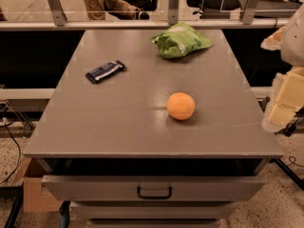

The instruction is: Move green rice chip bag near orange

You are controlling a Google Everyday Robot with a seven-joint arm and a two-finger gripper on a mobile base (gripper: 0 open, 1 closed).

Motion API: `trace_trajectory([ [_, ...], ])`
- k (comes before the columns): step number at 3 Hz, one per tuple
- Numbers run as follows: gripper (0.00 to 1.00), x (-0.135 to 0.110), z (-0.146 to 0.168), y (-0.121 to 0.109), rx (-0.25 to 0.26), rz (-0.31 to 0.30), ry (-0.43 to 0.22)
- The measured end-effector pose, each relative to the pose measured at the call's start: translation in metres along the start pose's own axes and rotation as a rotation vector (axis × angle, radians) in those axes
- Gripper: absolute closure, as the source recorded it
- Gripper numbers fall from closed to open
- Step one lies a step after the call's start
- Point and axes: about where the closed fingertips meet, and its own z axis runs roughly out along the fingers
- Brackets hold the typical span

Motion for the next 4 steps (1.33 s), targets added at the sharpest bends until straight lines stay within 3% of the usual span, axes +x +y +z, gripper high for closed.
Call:
trace_trajectory([
  [1, 0.00, 0.000, 0.000, 0.000, 0.001, 0.000, -0.001],
  [2, 0.00, -0.014, -0.007, -0.010, 0.037, 0.029, -0.063],
  [3, 0.00, -0.039, -0.008, -0.047, 0.096, 0.183, -0.311],
  [4, 0.00, -0.059, -0.013, -0.066, 0.122, 0.246, -0.456],
])
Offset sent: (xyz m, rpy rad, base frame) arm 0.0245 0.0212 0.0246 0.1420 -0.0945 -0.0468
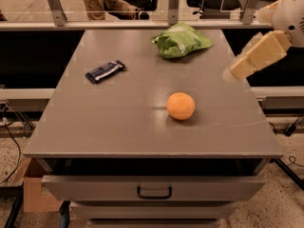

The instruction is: Move green rice chip bag near orange

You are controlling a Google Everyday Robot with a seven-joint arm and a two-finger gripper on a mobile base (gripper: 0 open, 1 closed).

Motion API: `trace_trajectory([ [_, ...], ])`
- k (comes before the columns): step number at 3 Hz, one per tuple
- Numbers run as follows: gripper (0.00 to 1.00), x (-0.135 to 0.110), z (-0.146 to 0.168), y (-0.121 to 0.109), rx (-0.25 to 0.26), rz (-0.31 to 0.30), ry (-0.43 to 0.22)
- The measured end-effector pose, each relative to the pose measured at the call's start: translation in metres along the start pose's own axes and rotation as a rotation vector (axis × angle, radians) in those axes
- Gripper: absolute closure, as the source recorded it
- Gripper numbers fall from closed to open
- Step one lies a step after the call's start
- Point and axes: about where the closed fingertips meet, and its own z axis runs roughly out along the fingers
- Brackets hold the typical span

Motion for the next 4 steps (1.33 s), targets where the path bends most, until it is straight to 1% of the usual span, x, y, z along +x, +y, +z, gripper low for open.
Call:
trace_trajectory([
  [1, 0.00, -0.013, 0.004, -0.008, 0.010, 0.038, -0.081],
  [2, 0.00, -0.019, 0.006, -0.012, 0.015, 0.058, -0.124],
  [4, 0.00, -0.029, 0.009, -0.016, 0.019, 0.079, -0.176],
])
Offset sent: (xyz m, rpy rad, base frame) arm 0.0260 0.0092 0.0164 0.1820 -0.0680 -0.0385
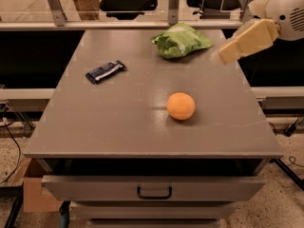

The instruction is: Move green rice chip bag near orange

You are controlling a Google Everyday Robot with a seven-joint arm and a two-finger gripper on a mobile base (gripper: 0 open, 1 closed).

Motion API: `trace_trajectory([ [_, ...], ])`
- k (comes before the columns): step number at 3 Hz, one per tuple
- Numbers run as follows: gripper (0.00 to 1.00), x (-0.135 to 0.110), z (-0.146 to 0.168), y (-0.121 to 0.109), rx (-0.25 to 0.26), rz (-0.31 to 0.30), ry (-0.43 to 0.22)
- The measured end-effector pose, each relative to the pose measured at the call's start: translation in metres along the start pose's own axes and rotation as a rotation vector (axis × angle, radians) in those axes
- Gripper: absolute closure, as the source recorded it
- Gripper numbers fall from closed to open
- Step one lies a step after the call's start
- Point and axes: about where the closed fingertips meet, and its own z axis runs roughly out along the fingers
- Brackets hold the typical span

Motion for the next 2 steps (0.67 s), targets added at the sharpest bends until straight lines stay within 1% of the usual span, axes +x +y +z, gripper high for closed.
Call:
trace_trajectory([
  [1, 0.00, 0.000, 0.000, 0.000, 0.000, 0.000, 0.000],
  [2, 0.00, 0.021, -0.002, -0.002, 0.038, 0.014, 0.055],
])
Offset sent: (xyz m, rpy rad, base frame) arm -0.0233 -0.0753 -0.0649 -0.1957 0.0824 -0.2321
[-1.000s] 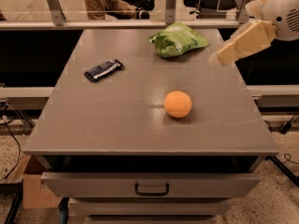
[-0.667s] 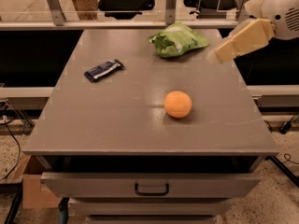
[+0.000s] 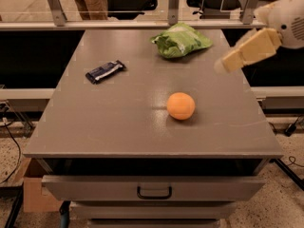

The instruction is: Move green rice chip bag near orange

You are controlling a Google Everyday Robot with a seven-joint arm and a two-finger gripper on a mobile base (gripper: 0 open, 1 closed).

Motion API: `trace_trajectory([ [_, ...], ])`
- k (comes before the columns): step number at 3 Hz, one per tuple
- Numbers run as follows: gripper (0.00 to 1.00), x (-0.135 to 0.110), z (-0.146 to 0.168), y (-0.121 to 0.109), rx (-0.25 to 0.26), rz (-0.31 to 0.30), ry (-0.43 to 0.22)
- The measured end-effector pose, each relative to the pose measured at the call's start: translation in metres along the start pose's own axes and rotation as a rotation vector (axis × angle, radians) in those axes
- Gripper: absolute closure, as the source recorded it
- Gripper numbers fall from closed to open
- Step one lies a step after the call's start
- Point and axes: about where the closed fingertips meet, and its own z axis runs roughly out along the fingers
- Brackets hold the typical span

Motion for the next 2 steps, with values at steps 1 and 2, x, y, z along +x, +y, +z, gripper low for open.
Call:
trace_trajectory([
  [1, 0.00, 0.0540, -0.0066, -0.0038, 0.091, 0.039, 0.173],
  [2, 0.00, 0.0531, -0.0079, -0.0049, 0.097, 0.029, 0.177],
])
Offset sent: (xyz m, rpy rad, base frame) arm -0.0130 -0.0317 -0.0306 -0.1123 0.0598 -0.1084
